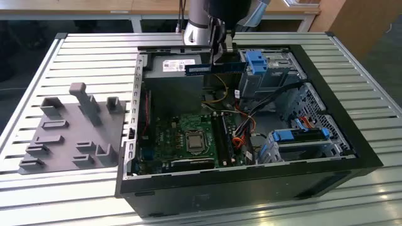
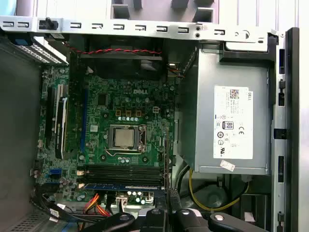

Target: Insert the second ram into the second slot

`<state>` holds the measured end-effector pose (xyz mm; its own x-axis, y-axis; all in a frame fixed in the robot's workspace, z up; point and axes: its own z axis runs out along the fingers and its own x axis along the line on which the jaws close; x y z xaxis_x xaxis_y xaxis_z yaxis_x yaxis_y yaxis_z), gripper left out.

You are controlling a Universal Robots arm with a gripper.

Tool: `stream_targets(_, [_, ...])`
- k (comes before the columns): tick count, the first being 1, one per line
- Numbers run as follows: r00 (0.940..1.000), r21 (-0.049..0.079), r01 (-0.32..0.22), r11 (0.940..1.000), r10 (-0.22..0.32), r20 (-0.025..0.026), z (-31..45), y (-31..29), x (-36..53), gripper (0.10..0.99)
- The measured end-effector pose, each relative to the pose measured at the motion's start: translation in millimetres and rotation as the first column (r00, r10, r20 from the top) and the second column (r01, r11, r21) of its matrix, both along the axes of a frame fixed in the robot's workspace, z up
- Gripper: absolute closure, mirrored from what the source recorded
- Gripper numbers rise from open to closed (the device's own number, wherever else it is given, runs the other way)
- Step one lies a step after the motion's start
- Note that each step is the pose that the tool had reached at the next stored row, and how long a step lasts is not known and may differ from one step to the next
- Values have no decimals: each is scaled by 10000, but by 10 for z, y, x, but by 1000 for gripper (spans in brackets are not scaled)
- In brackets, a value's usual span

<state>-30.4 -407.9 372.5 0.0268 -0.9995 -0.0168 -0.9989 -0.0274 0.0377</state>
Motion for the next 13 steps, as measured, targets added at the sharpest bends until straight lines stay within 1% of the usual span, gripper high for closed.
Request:
stream_targets(4, [10000,-2,0,10000,0,-1,1,-11,0,945])
stream_targets(10, [10000,0,1,10000,-1,0,0,-102,0,945])
stream_targets(13, [10000,-25,93,10000,-93,6,-3,-121,-1,945])
